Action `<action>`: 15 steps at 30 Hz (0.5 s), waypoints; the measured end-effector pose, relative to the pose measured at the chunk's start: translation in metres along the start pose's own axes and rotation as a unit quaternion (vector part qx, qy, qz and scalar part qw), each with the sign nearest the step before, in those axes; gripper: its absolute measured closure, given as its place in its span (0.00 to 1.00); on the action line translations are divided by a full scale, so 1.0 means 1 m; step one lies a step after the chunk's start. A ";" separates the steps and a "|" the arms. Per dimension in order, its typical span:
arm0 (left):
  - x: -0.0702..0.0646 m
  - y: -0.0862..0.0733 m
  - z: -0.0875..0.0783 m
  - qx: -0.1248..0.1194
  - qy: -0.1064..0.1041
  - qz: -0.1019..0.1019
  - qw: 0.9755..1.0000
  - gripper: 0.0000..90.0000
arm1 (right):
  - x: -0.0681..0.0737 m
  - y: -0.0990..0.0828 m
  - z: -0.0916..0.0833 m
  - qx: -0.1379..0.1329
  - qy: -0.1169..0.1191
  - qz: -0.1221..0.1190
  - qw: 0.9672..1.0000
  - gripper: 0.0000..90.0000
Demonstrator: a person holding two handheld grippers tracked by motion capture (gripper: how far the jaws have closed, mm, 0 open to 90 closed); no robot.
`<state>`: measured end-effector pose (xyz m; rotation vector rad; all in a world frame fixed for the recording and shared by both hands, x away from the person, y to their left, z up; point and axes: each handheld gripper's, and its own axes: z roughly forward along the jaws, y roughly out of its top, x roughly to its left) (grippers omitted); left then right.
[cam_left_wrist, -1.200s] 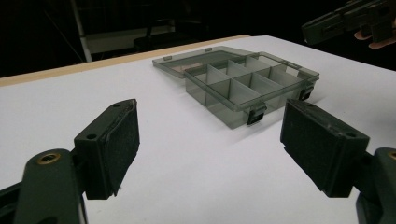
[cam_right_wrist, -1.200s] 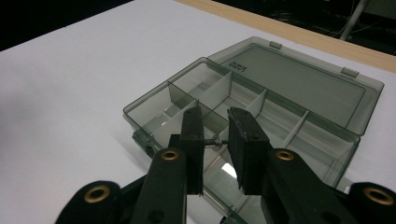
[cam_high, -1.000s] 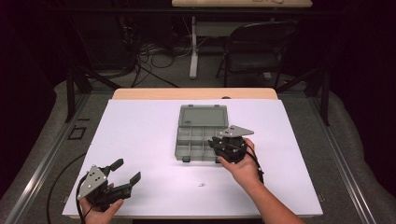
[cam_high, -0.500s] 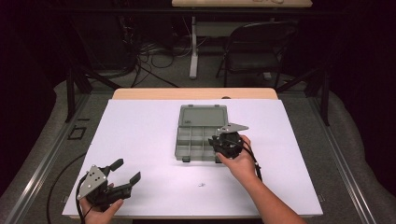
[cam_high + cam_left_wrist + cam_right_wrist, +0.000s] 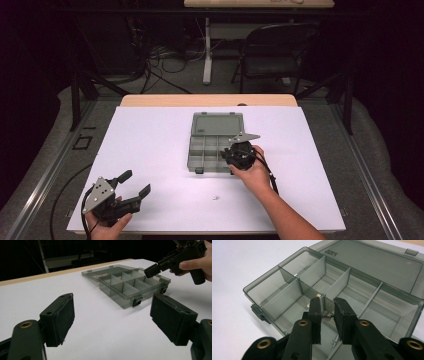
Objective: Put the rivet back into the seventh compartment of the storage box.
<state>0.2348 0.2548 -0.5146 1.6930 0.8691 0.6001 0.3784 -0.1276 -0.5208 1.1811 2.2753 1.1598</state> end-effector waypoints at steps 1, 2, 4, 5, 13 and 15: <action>0.000 0.000 0.000 0.000 0.000 0.000 1.000 0.22 | 0.001 0.000 0.001 0.001 0.000 -0.002 1.000 0.84; 0.000 0.000 0.000 0.000 0.000 0.000 1.000 0.22 | 0.001 0.000 0.001 0.002 0.001 -0.003 1.000 0.84; 0.000 0.000 0.000 0.000 0.000 0.000 1.000 0.22 | 0.002 0.000 0.001 0.004 -0.001 -0.003 1.000 0.84; 0.000 0.000 0.000 0.001 0.000 0.000 1.000 0.22 | 0.002 0.000 0.002 0.004 0.001 -0.004 1.000 0.84; 0.000 0.000 0.000 0.000 0.000 0.000 1.000 0.22 | 0.004 -0.001 0.002 0.007 0.001 -0.010 1.000 0.84; 0.000 0.000 0.000 0.000 0.000 0.000 1.000 0.22 | 0.004 -0.001 0.003 0.008 0.000 -0.009 1.000 0.84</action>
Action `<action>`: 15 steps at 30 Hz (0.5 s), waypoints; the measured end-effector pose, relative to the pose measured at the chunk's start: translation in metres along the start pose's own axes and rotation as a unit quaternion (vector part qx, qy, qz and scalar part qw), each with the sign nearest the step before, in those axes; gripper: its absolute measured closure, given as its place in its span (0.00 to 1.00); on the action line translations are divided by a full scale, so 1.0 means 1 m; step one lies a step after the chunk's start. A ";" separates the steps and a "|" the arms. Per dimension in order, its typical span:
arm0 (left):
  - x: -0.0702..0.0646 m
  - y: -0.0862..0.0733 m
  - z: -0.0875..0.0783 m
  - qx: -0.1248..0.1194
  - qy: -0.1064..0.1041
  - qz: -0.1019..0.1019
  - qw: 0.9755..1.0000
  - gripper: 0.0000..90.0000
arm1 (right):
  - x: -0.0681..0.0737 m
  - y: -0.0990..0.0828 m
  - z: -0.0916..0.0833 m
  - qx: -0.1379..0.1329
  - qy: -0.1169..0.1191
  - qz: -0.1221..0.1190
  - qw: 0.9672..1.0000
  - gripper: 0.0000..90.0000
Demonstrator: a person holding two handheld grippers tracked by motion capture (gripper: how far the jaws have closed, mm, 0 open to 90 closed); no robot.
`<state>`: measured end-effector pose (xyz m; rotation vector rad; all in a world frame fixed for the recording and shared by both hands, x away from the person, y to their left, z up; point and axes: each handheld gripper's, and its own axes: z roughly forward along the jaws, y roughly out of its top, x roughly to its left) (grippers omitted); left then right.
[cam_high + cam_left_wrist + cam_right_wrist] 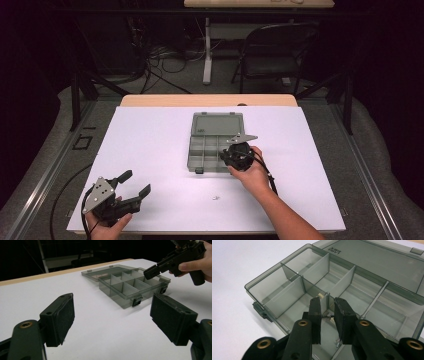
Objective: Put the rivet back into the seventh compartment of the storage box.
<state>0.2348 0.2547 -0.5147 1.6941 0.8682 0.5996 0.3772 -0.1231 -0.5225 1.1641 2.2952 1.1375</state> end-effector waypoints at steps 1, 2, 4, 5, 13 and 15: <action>0.000 0.000 0.000 0.000 0.000 0.000 1.000 0.22 | 0.000 0.000 0.000 -0.001 0.001 0.001 1.000 0.84; 0.000 0.000 0.000 0.000 0.000 0.000 1.000 0.22 | 0.000 0.000 0.000 0.000 0.000 0.002 1.000 0.84; 0.000 0.000 0.000 0.000 0.000 0.000 1.000 0.22 | -0.001 0.000 0.001 -0.001 0.001 -0.002 1.000 0.84; 0.000 0.000 0.000 0.000 0.000 0.000 1.000 0.22 | -0.001 0.000 0.001 -0.001 0.001 -0.002 1.000 0.84; 0.000 0.000 0.000 0.000 0.000 0.000 1.000 0.22 | 0.001 0.000 0.000 0.002 -0.001 -0.006 1.000 0.84; 0.000 0.000 0.000 0.000 0.000 0.000 1.000 0.22 | 0.001 -0.001 -0.001 0.002 -0.001 -0.001 1.000 0.84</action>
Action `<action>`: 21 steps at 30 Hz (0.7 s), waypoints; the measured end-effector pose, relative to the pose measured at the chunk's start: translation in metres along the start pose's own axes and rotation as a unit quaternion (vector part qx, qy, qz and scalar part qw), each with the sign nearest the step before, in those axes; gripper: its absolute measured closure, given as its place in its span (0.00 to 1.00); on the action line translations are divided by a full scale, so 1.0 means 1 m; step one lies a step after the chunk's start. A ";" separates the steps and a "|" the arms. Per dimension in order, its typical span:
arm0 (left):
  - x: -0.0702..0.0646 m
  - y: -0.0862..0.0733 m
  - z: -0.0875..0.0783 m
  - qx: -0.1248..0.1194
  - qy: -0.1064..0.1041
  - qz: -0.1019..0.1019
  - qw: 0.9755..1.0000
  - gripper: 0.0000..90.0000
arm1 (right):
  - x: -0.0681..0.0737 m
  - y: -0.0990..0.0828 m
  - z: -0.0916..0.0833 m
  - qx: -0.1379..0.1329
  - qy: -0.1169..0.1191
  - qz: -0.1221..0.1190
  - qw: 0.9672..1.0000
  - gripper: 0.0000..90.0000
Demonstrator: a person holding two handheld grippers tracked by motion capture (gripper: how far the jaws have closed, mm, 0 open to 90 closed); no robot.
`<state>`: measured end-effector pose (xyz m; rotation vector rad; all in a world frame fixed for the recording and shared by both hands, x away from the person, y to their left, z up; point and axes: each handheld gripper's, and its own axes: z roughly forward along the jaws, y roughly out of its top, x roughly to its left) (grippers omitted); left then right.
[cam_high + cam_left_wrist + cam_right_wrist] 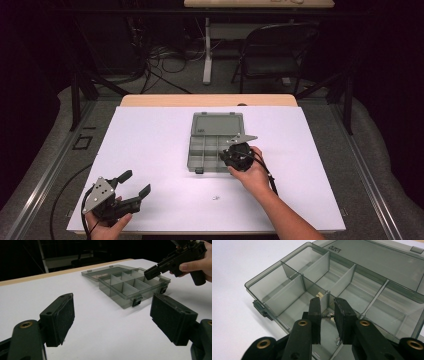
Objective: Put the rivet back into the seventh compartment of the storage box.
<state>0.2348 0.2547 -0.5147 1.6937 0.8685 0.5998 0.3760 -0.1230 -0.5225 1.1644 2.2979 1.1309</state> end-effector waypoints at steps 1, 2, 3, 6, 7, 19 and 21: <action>0.000 0.000 0.000 0.000 0.000 0.000 1.000 0.22 | 0.000 0.000 0.000 0.000 0.000 0.000 1.000 0.84; 0.000 0.000 0.000 0.000 0.000 0.000 1.000 0.22 | 0.000 0.000 -0.001 -0.002 0.003 0.002 1.000 0.83; 0.000 0.000 0.000 0.000 0.000 0.000 1.000 0.22 | 0.000 0.001 -0.002 -0.003 0.003 0.000 1.000 0.81; 0.000 0.000 0.000 0.000 0.000 0.000 1.000 0.22 | 0.000 0.001 -0.003 -0.006 0.002 0.004 1.000 0.72; 0.000 0.000 0.000 0.000 0.000 0.000 1.000 0.22 | 0.000 0.001 -0.004 -0.008 0.002 0.007 1.000 0.69; 0.000 0.000 0.000 0.000 0.000 -0.001 1.000 0.22 | 0.001 0.001 -0.019 -0.043 -0.013 -0.010 0.999 0.48; 0.000 0.000 0.000 0.000 0.000 -0.002 1.000 0.22 | 0.003 0.000 -0.022 -0.046 -0.015 -0.018 0.999 0.47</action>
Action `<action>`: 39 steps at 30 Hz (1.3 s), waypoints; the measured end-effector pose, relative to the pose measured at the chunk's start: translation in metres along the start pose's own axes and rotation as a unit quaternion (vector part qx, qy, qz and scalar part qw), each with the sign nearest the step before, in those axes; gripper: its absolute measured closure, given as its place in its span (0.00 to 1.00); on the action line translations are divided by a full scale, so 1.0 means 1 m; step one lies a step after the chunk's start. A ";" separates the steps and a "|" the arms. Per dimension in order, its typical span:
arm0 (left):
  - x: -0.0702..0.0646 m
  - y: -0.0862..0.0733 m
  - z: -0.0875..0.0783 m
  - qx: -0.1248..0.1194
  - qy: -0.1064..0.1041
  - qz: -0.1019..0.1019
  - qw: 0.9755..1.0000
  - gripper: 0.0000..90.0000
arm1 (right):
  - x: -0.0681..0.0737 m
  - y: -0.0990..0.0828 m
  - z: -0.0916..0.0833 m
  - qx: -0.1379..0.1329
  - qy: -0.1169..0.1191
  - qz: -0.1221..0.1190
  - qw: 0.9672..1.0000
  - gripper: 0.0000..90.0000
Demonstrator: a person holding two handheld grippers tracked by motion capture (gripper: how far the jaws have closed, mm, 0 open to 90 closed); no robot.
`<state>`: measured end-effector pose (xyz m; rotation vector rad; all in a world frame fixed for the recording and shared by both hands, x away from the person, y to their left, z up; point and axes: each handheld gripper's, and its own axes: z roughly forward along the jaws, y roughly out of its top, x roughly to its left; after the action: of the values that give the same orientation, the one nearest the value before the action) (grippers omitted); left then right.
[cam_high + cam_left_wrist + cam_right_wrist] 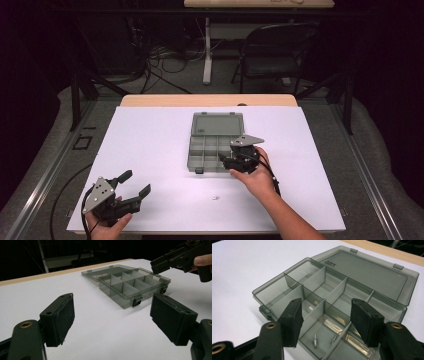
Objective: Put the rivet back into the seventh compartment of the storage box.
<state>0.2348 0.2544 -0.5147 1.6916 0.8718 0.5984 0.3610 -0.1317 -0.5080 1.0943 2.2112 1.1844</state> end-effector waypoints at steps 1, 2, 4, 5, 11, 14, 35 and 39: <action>0.000 0.000 0.000 0.000 0.000 0.000 1.000 0.22 | 0.003 0.000 -0.003 0.000 -0.001 -0.004 1.000 0.46; 0.000 0.000 0.000 0.000 0.000 0.000 1.000 0.22 | 0.003 0.000 -0.003 0.000 -0.001 -0.004 1.000 0.46; 0.000 0.000 0.000 0.003 -0.001 0.001 1.000 0.22 | 0.005 0.000 -0.006 -0.003 0.000 -0.011 1.000 0.45; 0.000 0.000 0.000 0.002 -0.001 0.001 1.000 0.22 | 0.008 0.001 -0.009 -0.007 0.002 -0.016 1.000 0.44; 0.000 0.000 0.000 -0.001 0.001 0.000 1.000 0.22 | 0.016 -0.002 -0.020 -0.023 0.008 -0.026 0.999 0.44; 0.000 0.000 0.000 -0.001 0.001 0.000 1.000 0.22 | 0.018 -0.005 -0.027 -0.031 0.011 -0.026 0.999 0.44; 0.000 0.000 -0.001 0.003 0.001 0.002 1.000 0.22 | 0.026 -0.042 -0.056 -0.048 0.027 -0.046 0.997 0.55; 0.000 0.000 0.000 0.002 0.002 0.002 1.000 0.22 | 0.026 -0.045 -0.058 -0.045 0.029 -0.047 0.998 0.56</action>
<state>0.2346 0.2547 -0.5144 1.6961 0.8734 0.6029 0.2874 -0.1562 -0.5128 0.9224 2.2034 1.2754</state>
